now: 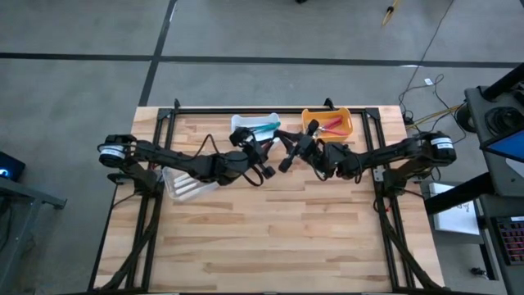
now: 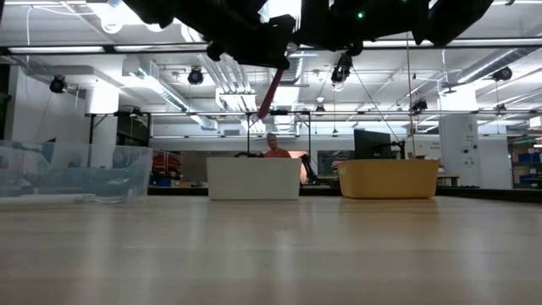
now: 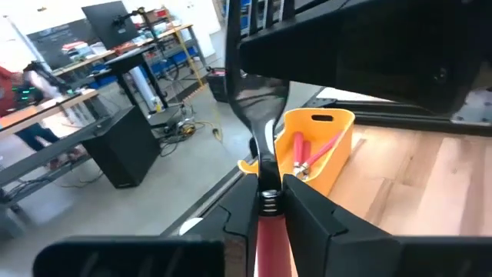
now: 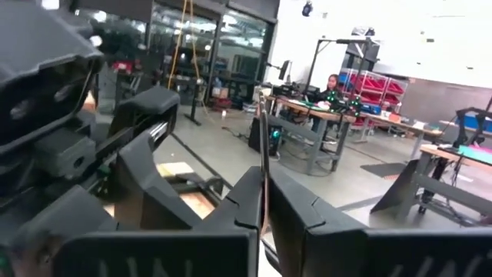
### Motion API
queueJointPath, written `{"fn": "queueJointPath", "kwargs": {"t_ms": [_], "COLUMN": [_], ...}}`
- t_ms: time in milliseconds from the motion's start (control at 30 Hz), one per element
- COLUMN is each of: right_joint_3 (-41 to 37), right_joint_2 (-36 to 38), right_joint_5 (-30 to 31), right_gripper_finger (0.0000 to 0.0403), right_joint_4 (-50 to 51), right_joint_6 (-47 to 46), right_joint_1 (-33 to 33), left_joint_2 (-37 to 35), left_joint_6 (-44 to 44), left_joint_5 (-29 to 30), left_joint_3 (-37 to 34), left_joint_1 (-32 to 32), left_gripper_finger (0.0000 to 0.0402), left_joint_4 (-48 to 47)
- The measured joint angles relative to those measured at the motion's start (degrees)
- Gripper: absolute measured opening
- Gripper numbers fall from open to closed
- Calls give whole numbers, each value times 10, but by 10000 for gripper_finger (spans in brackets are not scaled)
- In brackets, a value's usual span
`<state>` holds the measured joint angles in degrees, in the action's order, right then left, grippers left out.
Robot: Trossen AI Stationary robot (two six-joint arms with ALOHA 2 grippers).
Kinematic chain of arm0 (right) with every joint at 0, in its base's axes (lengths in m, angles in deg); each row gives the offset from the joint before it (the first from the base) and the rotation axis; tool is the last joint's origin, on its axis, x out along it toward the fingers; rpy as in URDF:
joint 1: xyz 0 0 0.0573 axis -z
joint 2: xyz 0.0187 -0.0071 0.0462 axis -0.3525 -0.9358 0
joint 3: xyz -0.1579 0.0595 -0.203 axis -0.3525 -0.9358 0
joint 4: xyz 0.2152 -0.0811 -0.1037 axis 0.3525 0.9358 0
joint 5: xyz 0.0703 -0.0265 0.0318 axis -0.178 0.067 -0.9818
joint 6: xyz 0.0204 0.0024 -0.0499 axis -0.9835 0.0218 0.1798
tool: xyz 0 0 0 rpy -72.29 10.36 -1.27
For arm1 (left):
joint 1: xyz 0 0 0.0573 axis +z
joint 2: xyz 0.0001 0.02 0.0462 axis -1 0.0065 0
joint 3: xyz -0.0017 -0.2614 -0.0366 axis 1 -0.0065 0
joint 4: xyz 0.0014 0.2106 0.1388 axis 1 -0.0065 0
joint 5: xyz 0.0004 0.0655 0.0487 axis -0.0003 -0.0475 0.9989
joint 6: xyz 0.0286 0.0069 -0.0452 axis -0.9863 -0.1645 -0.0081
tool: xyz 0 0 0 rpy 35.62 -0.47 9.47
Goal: Sort silverware by color (type)
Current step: Put the pink fork into the yellow bin
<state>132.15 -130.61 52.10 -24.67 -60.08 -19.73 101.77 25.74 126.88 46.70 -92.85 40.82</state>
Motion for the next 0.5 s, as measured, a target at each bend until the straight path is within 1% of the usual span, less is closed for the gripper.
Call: {"fn": "queueJointPath", "kwargs": {"t_ms": [167, 200, 367, 433, 500], "right_joint_3": [0, 0, 0, 0, 0], "right_joint_2": [33, 43, 114, 143, 171], "right_joint_5": [-3, -4, -7, -29, -67], "right_gripper_finger": [9, 9, 9, 9, 8], "right_joint_4": [73, 98, 232, 295, 364], "right_joint_6": [6, 7, -4, -13, -19], "right_joint_1": [0, 0, 2, 4, 13], "left_joint_2": [0, 0, 0, 0, 0], "left_joint_6": [-2, -3, -13, -18, -25], "left_joint_5": [-35, -42, -44, -48, -86], "left_joint_3": [0, 0, 0, 0, 0], "left_joint_1": [0, 0, 0, 0, 0], "left_gripper_finger": [42, 43, 50, 54, 59], "left_joint_4": [-6, -11, -25, -26, -28]}}
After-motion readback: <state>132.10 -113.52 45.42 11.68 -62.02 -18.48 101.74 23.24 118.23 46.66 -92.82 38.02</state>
